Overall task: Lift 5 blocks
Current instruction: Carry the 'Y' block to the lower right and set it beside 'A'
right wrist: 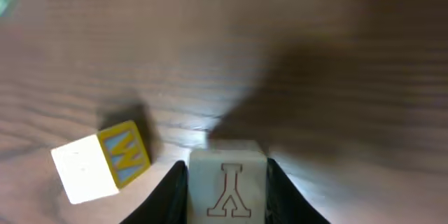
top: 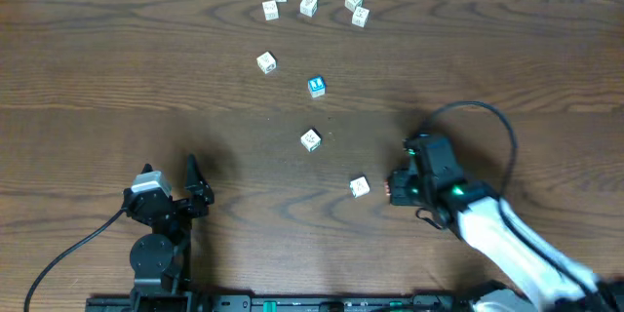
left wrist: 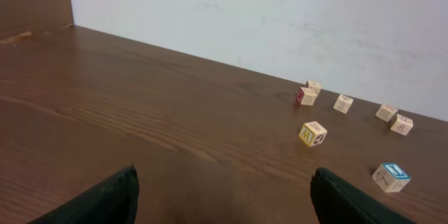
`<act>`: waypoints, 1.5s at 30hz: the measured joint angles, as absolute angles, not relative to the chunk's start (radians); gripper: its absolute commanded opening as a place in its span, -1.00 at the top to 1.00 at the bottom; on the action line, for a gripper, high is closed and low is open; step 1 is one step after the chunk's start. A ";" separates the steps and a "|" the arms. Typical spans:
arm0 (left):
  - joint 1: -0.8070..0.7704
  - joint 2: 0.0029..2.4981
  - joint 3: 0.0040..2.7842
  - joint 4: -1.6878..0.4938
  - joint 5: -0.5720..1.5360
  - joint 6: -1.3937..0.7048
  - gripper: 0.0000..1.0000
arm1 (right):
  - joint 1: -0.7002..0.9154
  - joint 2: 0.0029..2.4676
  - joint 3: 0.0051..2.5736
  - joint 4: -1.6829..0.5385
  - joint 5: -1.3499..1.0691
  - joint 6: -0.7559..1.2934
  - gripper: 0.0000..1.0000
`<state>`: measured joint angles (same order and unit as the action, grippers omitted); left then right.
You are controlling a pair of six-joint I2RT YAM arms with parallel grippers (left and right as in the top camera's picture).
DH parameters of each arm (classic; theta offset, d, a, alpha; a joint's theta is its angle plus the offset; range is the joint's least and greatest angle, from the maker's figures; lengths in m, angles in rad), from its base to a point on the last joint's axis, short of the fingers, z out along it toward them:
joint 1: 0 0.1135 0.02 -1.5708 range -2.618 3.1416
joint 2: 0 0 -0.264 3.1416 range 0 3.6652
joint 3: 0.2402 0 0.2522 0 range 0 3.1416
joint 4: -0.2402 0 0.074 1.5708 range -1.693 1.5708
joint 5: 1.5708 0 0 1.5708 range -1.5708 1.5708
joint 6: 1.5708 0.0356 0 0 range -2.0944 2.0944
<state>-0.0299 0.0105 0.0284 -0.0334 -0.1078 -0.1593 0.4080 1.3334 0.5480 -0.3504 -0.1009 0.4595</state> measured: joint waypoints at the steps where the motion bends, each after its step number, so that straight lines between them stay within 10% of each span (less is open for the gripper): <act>1: -0.030 0.010 0.028 -0.033 -0.109 -0.159 -0.57 | 0.421 1.373 0.558 -0.334 -0.114 0.460 0.98; 15: -0.030 0.010 0.028 -0.033 -0.108 -0.159 -0.58 | 0.564 1.476 0.618 -0.253 -0.155 0.435 0.87; 19: -0.030 0.010 0.028 -0.033 -0.108 -0.159 -0.58 | 0.564 1.476 0.623 -0.279 -0.158 0.442 0.01; 24: -0.030 0.010 0.028 -0.033 -0.107 -0.159 -0.57 | 0.570 1.486 0.611 -0.301 -0.157 0.437 -0.50; 41: -0.030 0.010 0.028 -0.033 -0.108 -0.159 -0.58 | 0.576 1.423 0.606 -0.335 -0.088 0.429 -0.82; 45: -0.030 0.010 0.028 -0.033 -0.108 -0.159 -0.58 | 0.576 1.369 0.648 -0.427 -0.078 0.408 -0.57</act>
<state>-0.0299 0.0105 0.0284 -0.0330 -0.1078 -0.1593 0.5762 1.3689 0.6476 -0.4271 -0.0780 0.4080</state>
